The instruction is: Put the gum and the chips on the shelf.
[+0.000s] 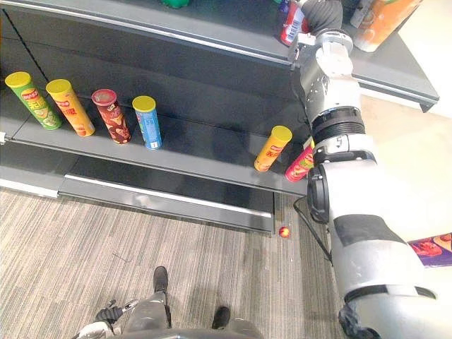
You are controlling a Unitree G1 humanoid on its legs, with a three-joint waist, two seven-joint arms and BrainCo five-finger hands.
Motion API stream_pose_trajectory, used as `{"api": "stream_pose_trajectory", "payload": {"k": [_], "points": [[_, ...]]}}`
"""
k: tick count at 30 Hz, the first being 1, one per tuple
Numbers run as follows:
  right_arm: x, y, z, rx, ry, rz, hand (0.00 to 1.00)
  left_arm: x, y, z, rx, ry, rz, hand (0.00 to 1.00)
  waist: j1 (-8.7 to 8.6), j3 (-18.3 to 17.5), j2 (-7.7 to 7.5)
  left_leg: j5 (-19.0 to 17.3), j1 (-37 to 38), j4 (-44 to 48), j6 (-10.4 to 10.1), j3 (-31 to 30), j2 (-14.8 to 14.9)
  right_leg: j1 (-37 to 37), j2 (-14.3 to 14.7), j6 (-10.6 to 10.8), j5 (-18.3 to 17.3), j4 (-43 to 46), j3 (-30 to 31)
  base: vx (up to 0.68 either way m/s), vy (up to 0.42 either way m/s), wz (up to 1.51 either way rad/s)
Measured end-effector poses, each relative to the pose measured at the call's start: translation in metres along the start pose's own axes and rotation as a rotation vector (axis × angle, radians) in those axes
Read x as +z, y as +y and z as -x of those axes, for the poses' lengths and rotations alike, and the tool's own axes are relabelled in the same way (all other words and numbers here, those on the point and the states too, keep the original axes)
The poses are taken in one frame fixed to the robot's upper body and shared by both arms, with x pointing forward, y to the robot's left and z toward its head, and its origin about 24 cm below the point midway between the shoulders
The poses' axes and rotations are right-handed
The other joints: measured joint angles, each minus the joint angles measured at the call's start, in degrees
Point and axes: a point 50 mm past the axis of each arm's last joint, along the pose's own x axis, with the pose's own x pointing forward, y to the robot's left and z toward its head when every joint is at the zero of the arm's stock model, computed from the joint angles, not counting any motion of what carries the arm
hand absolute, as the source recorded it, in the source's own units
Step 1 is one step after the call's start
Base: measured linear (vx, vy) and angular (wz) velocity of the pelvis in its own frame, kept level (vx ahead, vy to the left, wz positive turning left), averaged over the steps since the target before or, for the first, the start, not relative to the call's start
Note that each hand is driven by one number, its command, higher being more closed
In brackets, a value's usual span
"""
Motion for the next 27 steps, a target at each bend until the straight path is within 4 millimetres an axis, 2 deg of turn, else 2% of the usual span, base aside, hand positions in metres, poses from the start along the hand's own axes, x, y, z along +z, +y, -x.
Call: {"api": "stream_pose_trajectory", "payload": {"k": [10, 20, 21, 25, 27], "points": [[0.0, 0.001, 0.002, 0.009, -0.025, 0.007, 1.0, 0.003, 0.004, -0.001, 0.008, -0.007, -0.005, 0.0, -0.04, 0.52, -1.0, -0.04, 0.0, 0.0, -0.06, -0.06, -0.06, -0.02, 0.0, -0.04, -0.04, 0.08, -0.02, 0.0, 0.0, 0.0], [-0.001, 0.0, 0.002, 0.01, -0.026, 0.009, 1.0, 0.003, 0.004, -0.001, 0.009, -0.007, -0.005, 0.0, 0.0, 0.53, -1.01, -0.08, -0.01, 0.0, -0.1, -0.29, -0.07, -0.02, -0.01, -0.11, -0.12, 0.27, -0.24, 0.0, 0.0, 0.0], [-0.002, 0.0, 0.003, 0.01, -0.027, 0.009, 0.0, 0.003, 0.004, -0.001, 0.009, -0.007, -0.005, 0.0, 0.01, 0.53, -1.02, -0.08, -0.02, 0.0, -0.11, -0.32, -0.07, -0.02, -0.01, -0.11, -0.12, 0.28, -0.27, 0.0, 0.0, 0.0], [-0.013, 0.002, 0.005, 0.027, 0.008, 0.031, 0.0, 0.003, 0.004, -0.001, 0.009, -0.007, -0.005, 0.0, 0.0, 0.54, -1.04, -0.08, -0.06, 0.0, -0.1, -0.32, -0.07, -0.09, -0.01, -0.11, -0.12, 0.33, -0.28, 0.0, 0.0, 0.0], [-0.012, 0.003, 0.005, 0.033, -0.001, 0.027, 0.0, 0.003, 0.004, -0.001, 0.009, -0.007, -0.004, 0.0, -0.01, 0.54, -1.12, -0.08, -0.07, 0.0, -0.1, -0.33, -0.06, -0.08, -0.01, -0.11, -0.13, 0.33, -0.31, 0.0, 0.0, 0.0]]}}
